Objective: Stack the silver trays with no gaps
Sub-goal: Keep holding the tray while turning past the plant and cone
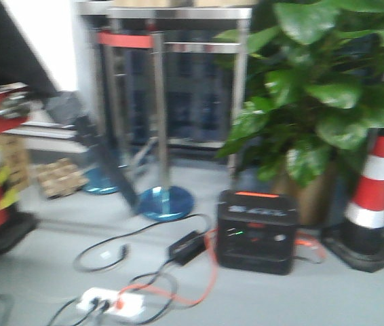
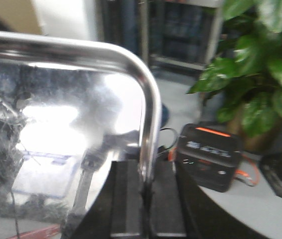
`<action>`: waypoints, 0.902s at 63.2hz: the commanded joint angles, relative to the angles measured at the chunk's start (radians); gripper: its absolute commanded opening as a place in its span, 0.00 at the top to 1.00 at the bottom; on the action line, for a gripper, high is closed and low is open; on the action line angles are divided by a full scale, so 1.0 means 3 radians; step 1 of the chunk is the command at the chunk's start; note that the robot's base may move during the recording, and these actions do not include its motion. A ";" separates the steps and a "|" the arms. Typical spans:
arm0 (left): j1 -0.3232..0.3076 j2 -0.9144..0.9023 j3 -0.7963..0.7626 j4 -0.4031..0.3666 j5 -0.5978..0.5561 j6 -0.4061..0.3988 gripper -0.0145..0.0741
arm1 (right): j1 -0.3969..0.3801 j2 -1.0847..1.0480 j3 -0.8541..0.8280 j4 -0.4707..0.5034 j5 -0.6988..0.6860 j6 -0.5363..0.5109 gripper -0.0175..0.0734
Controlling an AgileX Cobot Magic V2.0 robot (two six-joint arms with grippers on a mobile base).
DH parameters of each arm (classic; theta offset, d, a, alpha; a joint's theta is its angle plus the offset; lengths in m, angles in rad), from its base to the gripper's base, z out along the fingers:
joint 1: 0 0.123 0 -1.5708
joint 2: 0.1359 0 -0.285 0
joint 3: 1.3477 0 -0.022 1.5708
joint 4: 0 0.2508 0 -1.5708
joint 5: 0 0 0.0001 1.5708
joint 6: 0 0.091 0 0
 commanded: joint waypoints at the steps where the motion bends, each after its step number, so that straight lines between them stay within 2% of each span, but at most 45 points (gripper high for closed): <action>1: -0.0052 -0.0013 -0.0043 -0.0029 -0.0364 -0.0004 0.86 | 0.0049 0.0003 -0.0042 0.0051 -0.1398 -0.0030 0.89; 57: -0.0052 -0.0013 -0.0043 -0.0029 -0.0364 -0.0004 0.86 | 0.0049 0.0003 -0.0042 0.0051 -0.1472 -0.0030 0.89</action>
